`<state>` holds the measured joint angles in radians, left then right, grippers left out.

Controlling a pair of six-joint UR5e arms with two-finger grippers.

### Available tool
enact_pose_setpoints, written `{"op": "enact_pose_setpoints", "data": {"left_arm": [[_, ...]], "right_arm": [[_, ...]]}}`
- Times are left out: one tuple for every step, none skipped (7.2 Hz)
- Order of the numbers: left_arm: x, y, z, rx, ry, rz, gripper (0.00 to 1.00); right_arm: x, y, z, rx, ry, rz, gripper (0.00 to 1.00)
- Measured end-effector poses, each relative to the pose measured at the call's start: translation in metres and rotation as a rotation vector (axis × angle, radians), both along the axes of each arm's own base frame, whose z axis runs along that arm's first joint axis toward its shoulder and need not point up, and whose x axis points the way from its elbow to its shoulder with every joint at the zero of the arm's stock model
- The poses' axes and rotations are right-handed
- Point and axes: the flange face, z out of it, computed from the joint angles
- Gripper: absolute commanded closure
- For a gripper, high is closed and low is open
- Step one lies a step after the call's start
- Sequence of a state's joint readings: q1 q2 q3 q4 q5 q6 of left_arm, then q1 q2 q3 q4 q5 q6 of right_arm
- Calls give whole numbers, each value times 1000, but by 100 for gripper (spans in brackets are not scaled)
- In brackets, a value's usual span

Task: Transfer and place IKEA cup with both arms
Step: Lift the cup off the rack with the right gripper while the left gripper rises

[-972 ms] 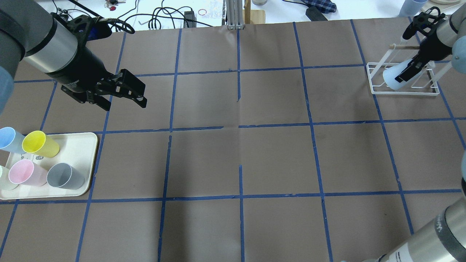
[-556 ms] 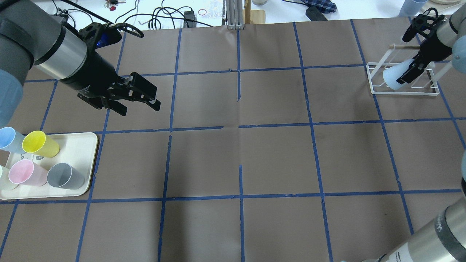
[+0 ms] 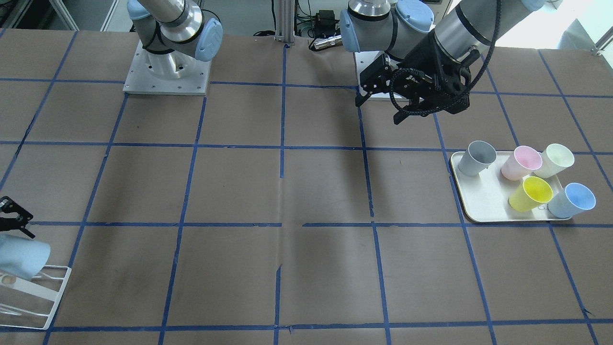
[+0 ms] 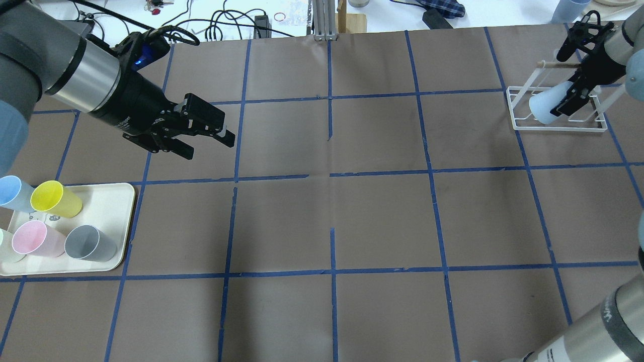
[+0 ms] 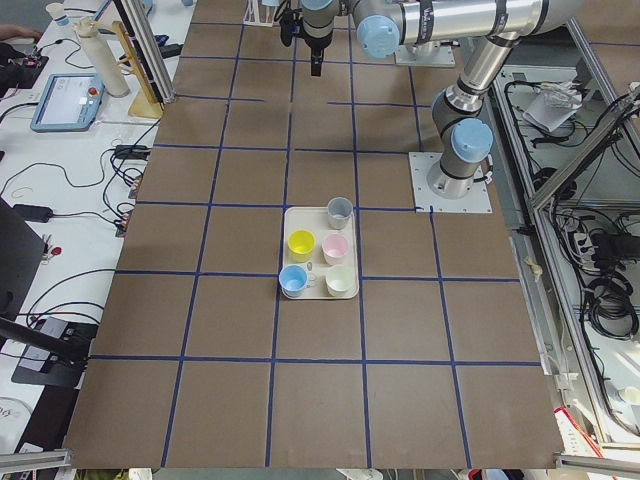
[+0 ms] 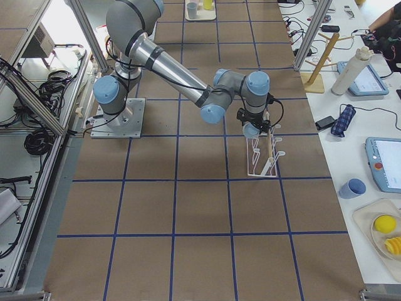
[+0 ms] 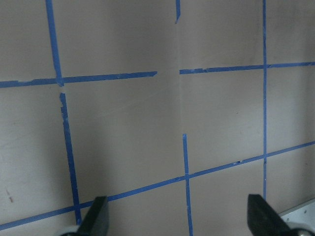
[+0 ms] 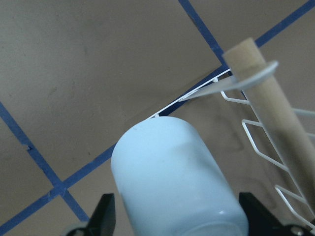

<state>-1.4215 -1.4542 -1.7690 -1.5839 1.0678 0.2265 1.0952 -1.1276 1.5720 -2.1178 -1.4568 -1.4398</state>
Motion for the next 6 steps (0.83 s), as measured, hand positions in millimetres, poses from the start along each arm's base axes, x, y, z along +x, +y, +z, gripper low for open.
{"op": "enact_pose_setpoints", "data": {"left_arm": [[5, 1, -6, 13, 31, 5, 0], [6, 2, -12, 24, 61, 9, 0], [5, 3, -17, 30, 105, 11, 0], [2, 4, -22, 31, 160, 12, 0], [-1, 5, -26, 32, 206, 18, 0], [-1, 5, -28, 34, 244, 30, 0]], "right_arm": [[0, 0, 0, 0, 1, 8, 48], [0, 0, -1, 2, 0, 13, 49], [1, 1, 2, 5, -2, 17, 49], [1, 2, 8, 13, -6, 19, 49], [2, 4, 16, 19, -10, 20, 49], [4, 7, 26, 21, -10, 20, 49]]}}
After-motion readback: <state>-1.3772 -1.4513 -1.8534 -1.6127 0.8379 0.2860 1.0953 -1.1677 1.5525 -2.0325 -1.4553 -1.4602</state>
